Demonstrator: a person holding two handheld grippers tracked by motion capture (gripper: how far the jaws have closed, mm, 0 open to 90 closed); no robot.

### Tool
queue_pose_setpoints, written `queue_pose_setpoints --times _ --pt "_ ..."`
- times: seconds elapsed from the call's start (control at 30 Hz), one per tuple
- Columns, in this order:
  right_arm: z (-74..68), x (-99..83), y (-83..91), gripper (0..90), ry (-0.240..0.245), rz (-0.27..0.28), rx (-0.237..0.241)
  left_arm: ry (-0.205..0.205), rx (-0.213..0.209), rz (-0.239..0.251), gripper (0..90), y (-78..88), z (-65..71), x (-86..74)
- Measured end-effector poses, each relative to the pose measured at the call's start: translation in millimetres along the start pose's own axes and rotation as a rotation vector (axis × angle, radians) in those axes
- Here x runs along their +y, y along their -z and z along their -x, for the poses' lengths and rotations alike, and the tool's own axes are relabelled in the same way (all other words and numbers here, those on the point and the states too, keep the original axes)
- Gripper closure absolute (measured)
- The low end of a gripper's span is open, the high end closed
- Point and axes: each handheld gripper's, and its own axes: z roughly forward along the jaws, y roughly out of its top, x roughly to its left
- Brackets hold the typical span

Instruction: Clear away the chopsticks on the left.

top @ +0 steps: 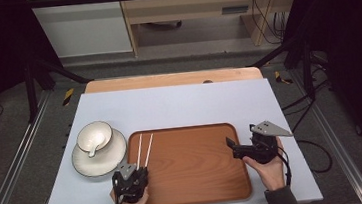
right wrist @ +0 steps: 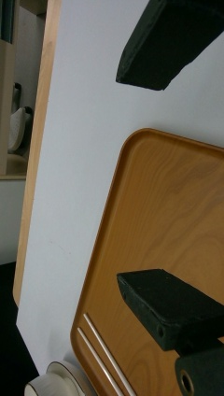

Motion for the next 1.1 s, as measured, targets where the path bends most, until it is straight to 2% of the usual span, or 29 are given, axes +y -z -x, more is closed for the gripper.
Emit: queue_pose_setpoints --times 0.27,0.4,0.53,0.63,0.83,0.93,1.1 --pt "1.3 0.5 1.7 5.6 -0.009 0.009 0.001 -0.023 -0.046 0.037 71.9 7.4 -2.4 7.1" --pt "2.1 0.8 2.6 5.6 -0.009 0.013 -0.004 -0.041 -0.1 0.077 66.3 14.8 -7.9 17.1" --pt "3.1 0.9 3.3 5.4 -0.018 0.016 -0.005 -0.109 -0.166 0.099 60.4 22.0 -18.2 31.9" --pt "3.9 1.1 4.2 5.4 -0.021 0.021 -0.006 -0.161 -0.185 0.108 55.4 26.9 -25.1 42.1" --pt "4.8 1.5 6.1 5.3 -0.029 0.024 -0.009 -0.239 -0.234 0.114 45.2 35.2 -35.7 56.6" --pt "6.4 1.4 6.8 5.3 -0.032 0.03 -0.011 -0.26 -0.268 0.108 41.2 38.5 -43.7 58.7" --pt "7.9 0.3 6.1 5.2 -0.029 0.024 -0.017 -0.287 -0.299 0.105 35.8 39.5 -57.6 54.1"
